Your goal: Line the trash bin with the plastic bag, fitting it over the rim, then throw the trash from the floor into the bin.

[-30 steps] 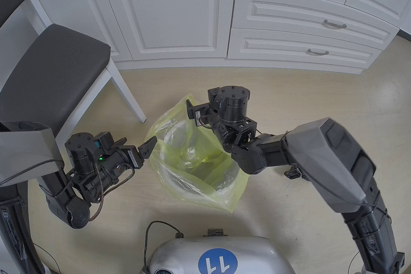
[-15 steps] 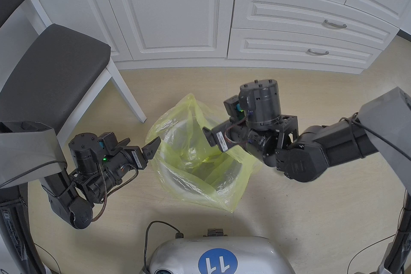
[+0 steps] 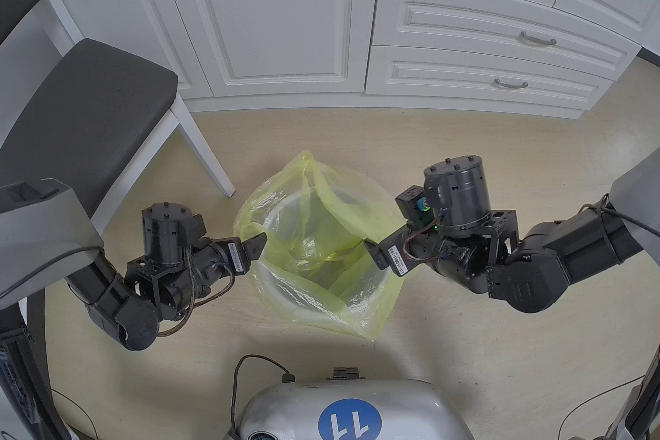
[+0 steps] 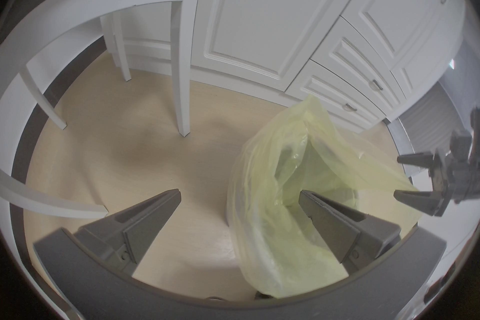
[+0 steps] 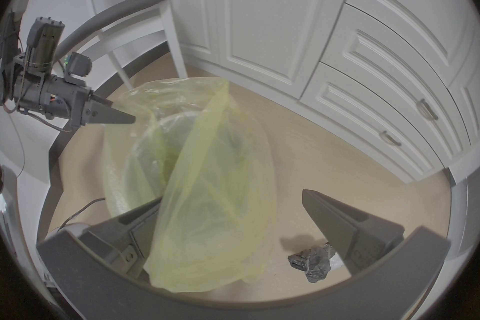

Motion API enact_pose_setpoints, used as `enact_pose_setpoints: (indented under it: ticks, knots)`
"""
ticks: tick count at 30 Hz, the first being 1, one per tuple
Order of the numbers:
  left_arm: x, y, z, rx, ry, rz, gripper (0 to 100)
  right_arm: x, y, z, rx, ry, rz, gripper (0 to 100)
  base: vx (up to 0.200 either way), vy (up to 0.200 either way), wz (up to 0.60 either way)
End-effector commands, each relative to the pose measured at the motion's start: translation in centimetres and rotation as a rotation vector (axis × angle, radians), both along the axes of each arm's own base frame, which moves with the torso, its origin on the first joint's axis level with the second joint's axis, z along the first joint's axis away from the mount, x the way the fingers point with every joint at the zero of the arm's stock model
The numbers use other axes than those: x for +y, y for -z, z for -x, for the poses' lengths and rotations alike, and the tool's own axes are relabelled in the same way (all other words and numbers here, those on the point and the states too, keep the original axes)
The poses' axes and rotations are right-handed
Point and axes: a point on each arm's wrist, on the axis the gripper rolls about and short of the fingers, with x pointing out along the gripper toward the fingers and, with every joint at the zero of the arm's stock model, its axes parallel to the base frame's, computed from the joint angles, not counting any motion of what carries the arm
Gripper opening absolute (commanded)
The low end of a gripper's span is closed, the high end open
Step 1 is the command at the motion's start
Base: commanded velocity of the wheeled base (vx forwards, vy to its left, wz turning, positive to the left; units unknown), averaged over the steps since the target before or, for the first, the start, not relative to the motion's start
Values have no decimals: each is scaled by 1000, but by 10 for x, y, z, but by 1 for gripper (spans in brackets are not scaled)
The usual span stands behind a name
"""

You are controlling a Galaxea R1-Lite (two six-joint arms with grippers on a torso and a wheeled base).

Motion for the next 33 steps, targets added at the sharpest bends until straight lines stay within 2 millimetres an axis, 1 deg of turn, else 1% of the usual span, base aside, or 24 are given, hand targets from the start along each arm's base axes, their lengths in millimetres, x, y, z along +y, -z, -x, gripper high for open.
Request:
enact_pose_setpoints:
  ticks: [1, 5, 7, 8, 10, 13, 14, 17, 18, 20, 21, 24, 27, 30, 31, 33]
  knots:
    - [-7, -19, -16, 2, -66, 70, 100, -22, 17, -1, -6, 63, -54, 100, 0, 0, 0]
    - [-8, -21, -20, 38, -83, 99, 100, -36, 37, -4, 15, 99, -43, 100, 0, 0, 0]
    - [-7, -20, -21, 43, -91, 105, 100, -42, 42, -6, 13, 116, -47, 100, 0, 0, 0]
    - [-6, -20, -21, 43, -92, 105, 100, -43, 42, -6, 9, 119, -50, 100, 0, 0, 0]
    - [-1, -20, -24, 44, -106, 103, 100, -52, 46, -9, -2, 144, -56, 100, 0, 0, 0]
    - [2, -18, -26, 46, -115, 102, 100, -57, 48, -10, -3, 156, -57, 100, 0, 0, 0]
    - [12, -16, -32, 49, -145, 100, 100, -67, 55, -14, 4, 186, -53, 100, 0, 0, 0]
    - [23, -10, -40, 58, -176, 99, 100, -80, 69, -16, 21, 206, -52, 100, 0, 0, 0]
    - [24, -8, -42, 61, -180, 98, 100, -82, 73, -17, 21, 207, -56, 100, 0, 0, 0]
    - [24, -8, -42, 61, -180, 98, 100, -82, 73, -17, 21, 207, -56, 100, 0, 0, 0]
    - [26, 2, -49, 78, -193, 95, 100, -91, 85, -21, -3, 234, -111, 100, 0, 0, 0]
    - [25, 7, -55, 79, -208, 91, 100, -94, 94, -15, -11, 245, -159, 100, 0, 0, 0]
    - [29, 0, -55, 61, -226, 96, 100, -97, 102, -3, -11, 247, -205, 100, 0, 0, 0]
    - [29, -16, -49, 28, -217, 112, 100, -92, 101, 0, -44, 213, -282, 100, 0, 0, 0]
    - [28, -17, -46, 27, -212, 112, 100, -91, 99, 0, -56, 202, -290, 100, 0, 0, 0]
    - [24, -26, -38, 10, -191, 119, 100, -84, 92, -2, -81, 183, -306, 100, 0, 0, 0]
